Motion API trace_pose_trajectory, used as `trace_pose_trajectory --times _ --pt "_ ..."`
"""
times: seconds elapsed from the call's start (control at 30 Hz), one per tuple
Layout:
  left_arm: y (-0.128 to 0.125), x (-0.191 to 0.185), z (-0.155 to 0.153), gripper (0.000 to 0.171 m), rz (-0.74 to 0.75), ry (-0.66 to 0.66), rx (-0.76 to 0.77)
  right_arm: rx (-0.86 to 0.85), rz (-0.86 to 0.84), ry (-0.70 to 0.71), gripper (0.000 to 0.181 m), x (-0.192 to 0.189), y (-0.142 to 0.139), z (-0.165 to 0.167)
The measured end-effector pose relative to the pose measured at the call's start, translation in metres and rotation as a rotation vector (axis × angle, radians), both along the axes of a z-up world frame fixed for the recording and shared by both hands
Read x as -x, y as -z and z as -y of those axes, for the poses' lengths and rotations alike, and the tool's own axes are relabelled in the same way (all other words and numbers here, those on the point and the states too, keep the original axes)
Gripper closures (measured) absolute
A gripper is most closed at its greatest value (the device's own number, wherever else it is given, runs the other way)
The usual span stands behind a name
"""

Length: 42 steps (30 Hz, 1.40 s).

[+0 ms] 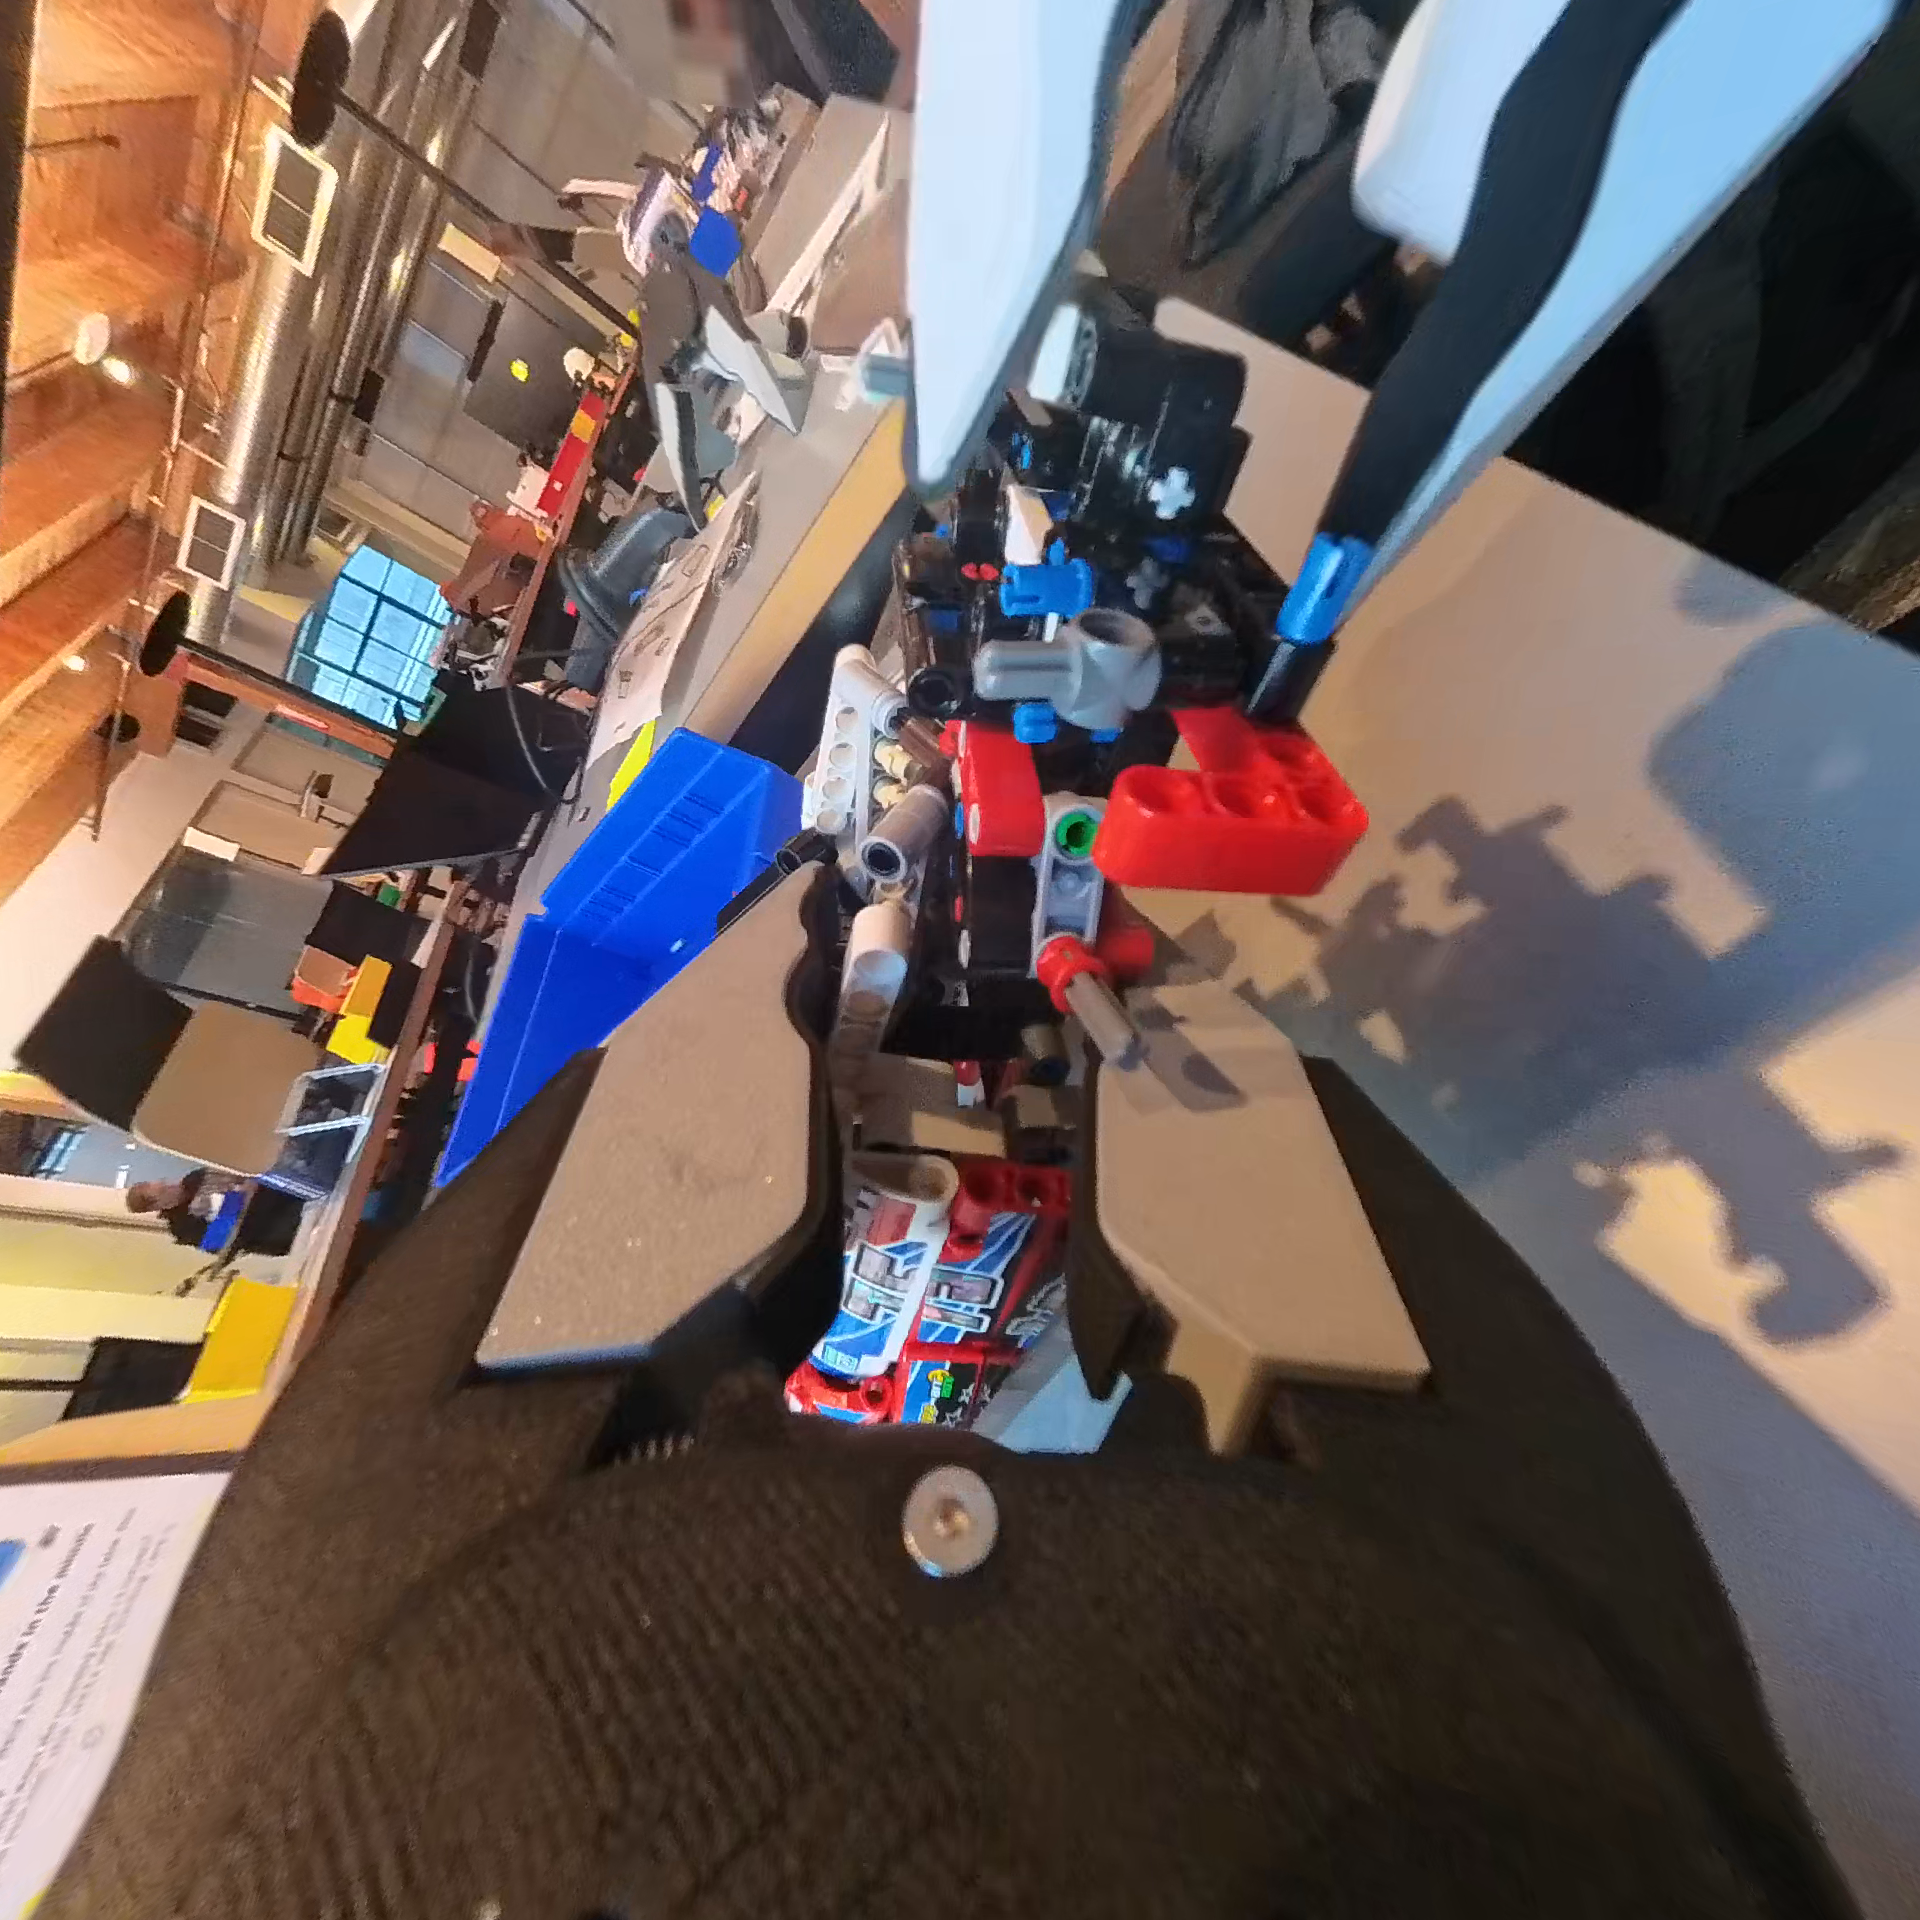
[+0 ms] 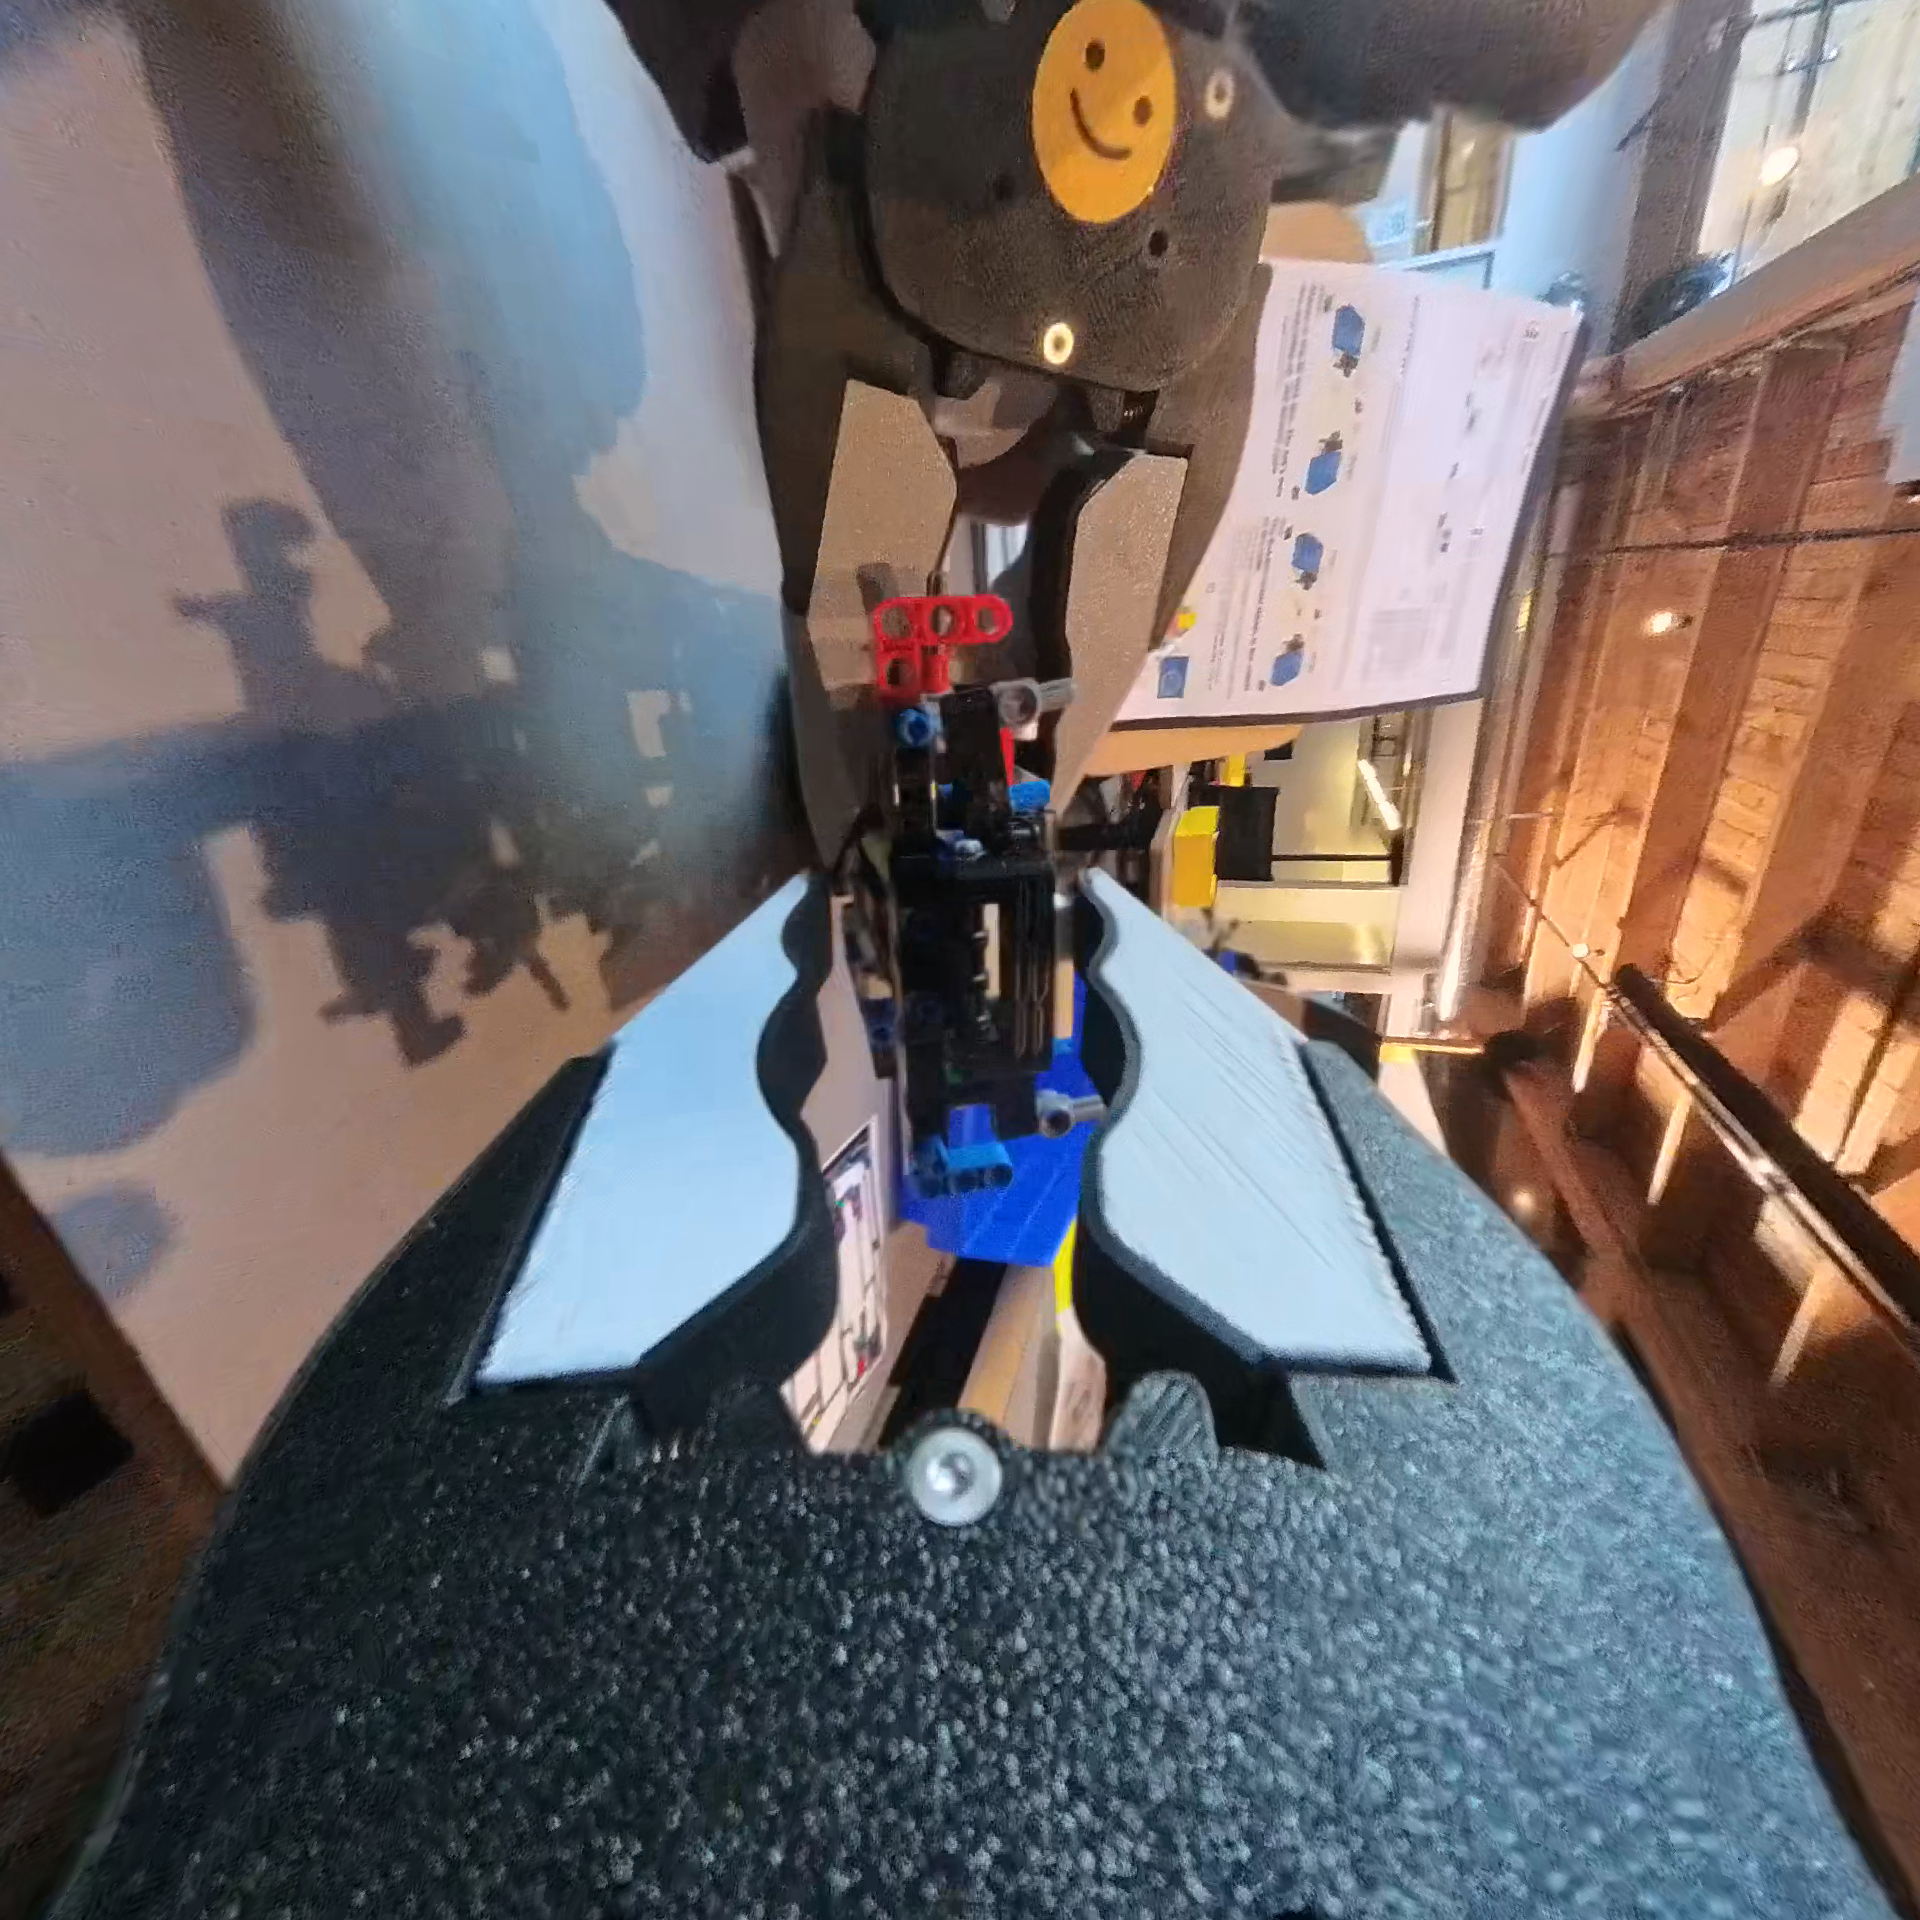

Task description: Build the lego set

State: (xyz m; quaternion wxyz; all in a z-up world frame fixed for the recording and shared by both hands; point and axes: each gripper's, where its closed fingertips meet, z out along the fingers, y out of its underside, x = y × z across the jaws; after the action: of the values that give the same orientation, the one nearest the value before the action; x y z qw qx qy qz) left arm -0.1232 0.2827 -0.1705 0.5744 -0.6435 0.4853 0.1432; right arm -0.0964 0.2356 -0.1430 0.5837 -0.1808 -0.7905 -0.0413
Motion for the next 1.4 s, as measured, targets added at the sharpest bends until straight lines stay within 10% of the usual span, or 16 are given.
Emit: trace_pose_trajectory --times 0.87,1.4 --pt "-0.015 0.0 -0.01 0.127 0.069 -0.039 0.053 -0.17 0.09 0.076 0.159 0.012 -0.019 0.004" --pt "-0.003 0.01 -0.022 0.129 0.029 -0.121 0.05 0.113 0.114 0.078 0.161 0.017 -0.007 -0.012"
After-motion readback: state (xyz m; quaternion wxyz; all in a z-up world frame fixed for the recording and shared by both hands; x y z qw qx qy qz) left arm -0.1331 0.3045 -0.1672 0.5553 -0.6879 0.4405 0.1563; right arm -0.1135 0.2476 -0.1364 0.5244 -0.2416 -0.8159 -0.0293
